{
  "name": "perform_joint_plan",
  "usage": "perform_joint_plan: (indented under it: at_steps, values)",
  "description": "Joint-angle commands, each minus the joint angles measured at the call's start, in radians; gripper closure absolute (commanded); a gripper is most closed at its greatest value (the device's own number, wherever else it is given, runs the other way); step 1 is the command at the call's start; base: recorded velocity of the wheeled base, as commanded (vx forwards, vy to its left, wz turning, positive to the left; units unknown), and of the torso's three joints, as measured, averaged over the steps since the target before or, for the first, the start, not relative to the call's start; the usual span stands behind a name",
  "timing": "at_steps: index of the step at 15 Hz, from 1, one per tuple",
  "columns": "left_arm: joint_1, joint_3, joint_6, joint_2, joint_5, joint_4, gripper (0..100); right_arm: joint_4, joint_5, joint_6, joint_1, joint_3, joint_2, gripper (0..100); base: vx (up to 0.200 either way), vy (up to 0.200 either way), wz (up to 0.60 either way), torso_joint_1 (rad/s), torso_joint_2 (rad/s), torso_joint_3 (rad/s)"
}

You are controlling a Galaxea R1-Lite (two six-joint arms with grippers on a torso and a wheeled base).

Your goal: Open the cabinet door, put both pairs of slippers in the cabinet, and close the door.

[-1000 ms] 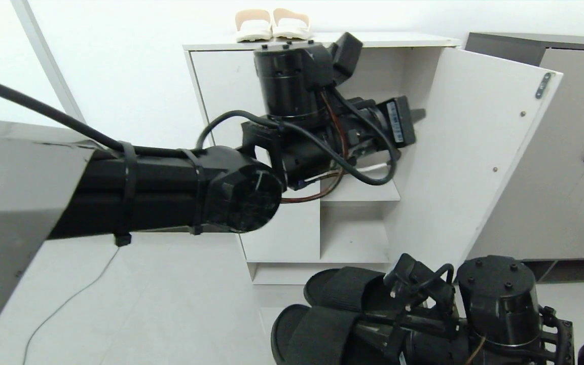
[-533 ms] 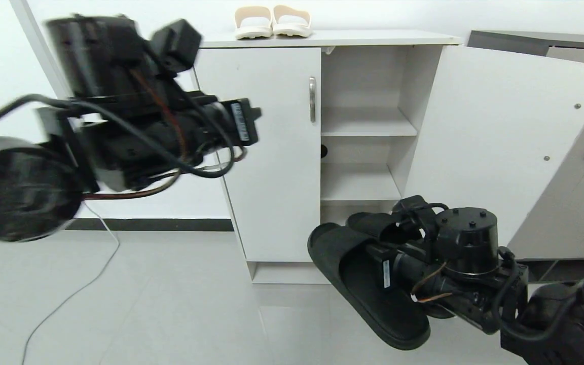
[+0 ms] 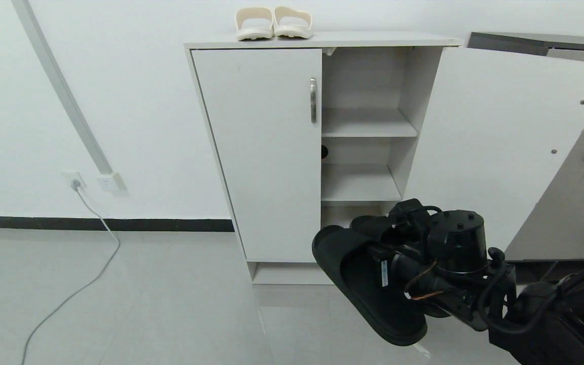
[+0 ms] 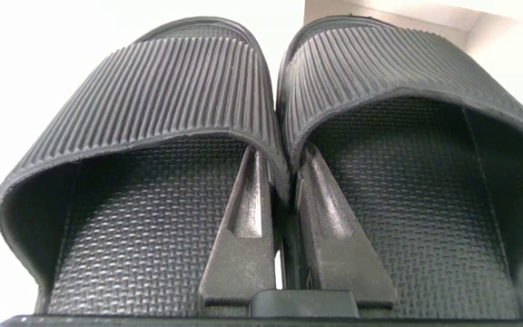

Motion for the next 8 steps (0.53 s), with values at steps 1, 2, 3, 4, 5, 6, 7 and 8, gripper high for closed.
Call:
perform_joint_plan:
  at_steps: [1,2,3,4,5,6,7,8]
  values:
    - [0.163,0.327,0.030,-0.483,-0.075,0.149,100,-0.002,0.000,-0.001,0.002,0.005,-0.002,100,0.000,0.000,0.00,0.000,0.00,0.000]
    - [0.156,0.376,0.030,-0.498,-0.098,0.141,100,-0.002,0.000,-0.001,0.002,0.005,-0.005,100,0.000,0.000,0.00,0.000,0.00,0.000]
    - [0.128,0.420,0.030,-0.524,-0.110,0.136,100,-0.002,0.000,-0.001,0.005,0.007,-0.005,100,0.000,0.000,0.00,0.000,0.00,0.000]
    - [0.116,0.463,0.039,-0.557,-0.144,0.132,100,-0.002,0.000,-0.002,0.007,0.007,-0.005,100,0.000,0.000,0.00,0.000,0.00,0.000]
    - [0.117,0.502,0.055,-0.557,-0.185,0.107,100,-0.002,0.000,-0.002,0.008,0.008,-0.005,100,0.000,0.000,0.00,0.000,0.00,0.000]
    - [0.117,0.525,0.051,-0.557,-0.213,0.046,100,-0.002,0.000,-0.004,0.011,0.013,-0.005,100,0.000,0.000,0.00,0.000,0.00,0.000]
    - [0.117,0.560,0.061,-0.557,-0.231,-0.012,100,-0.002,0.000,-0.004,0.013,0.013,-0.005,100,0.000,0.000,0.00,0.000,0.00,0.000]
    - [0.116,0.574,0.058,-0.557,-0.284,-0.055,100,-0.002,0.000,-0.004,0.016,0.013,-0.005,100,0.000,0.000,0.00,0.000,0.00,0.000]
